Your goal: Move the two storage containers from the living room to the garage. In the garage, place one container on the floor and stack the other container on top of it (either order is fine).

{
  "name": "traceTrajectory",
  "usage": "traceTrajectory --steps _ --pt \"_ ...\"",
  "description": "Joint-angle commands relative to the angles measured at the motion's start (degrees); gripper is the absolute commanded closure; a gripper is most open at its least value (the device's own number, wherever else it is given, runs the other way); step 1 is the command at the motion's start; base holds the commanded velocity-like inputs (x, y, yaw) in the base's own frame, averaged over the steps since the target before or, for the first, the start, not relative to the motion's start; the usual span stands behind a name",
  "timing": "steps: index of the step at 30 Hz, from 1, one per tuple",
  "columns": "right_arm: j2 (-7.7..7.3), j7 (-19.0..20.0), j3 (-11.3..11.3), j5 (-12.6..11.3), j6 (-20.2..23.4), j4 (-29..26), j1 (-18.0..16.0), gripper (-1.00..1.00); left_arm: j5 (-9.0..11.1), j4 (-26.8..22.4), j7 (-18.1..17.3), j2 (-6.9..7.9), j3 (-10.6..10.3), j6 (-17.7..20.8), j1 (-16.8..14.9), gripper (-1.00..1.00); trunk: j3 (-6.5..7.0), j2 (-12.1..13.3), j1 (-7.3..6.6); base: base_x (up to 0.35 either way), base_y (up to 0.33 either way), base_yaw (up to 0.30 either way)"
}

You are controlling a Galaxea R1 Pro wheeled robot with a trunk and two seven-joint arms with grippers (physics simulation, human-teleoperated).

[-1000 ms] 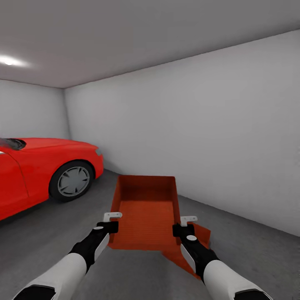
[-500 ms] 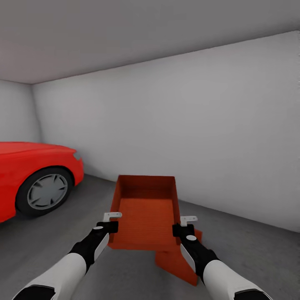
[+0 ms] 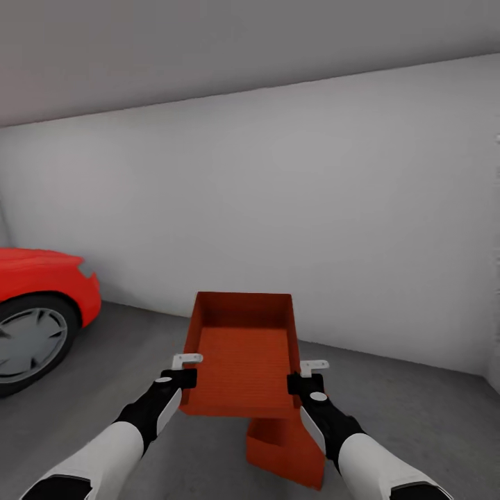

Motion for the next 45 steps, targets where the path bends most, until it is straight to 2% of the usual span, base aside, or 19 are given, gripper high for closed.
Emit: traceTrajectory --steps 1,14,35,45 --pt "-0.99 -0.8 -0.93 -0.25 -0.16 0.22 -0.05 1.0 -0.8 -0.37 2.25 0.55 2.38 -0.2 -0.04 1.0 -0.08 -0.05 0.04 0.296 0.222 -0.287" --pt "-1.02 -0.8 -0.98 -0.25 -0.07 0.22 -0.06 1.0 -0.8 -0.54 2.25 0.59 2.29 -0.29 -0.06 1.0 -0.08 -0.05 0.04 0.289 0.206 -0.287" --pt "-1.08 -0.8 -1.02 -0.25 0.02 0.22 -0.07 1.0 -0.79 -0.6 2.25 0.64 2.24 -0.29 -0.05 1.0 -0.08 -0.05 0.04 0.017 0.006 -0.286" --pt "-1.07 -0.8 -1.01 -0.25 0.1 0.22 -0.05 1.0 -0.75 -0.27 2.25 0.63 2.38 -0.29 -0.04 1.0 -0.08 -0.05 0.04 0.155 0.0 -0.057"
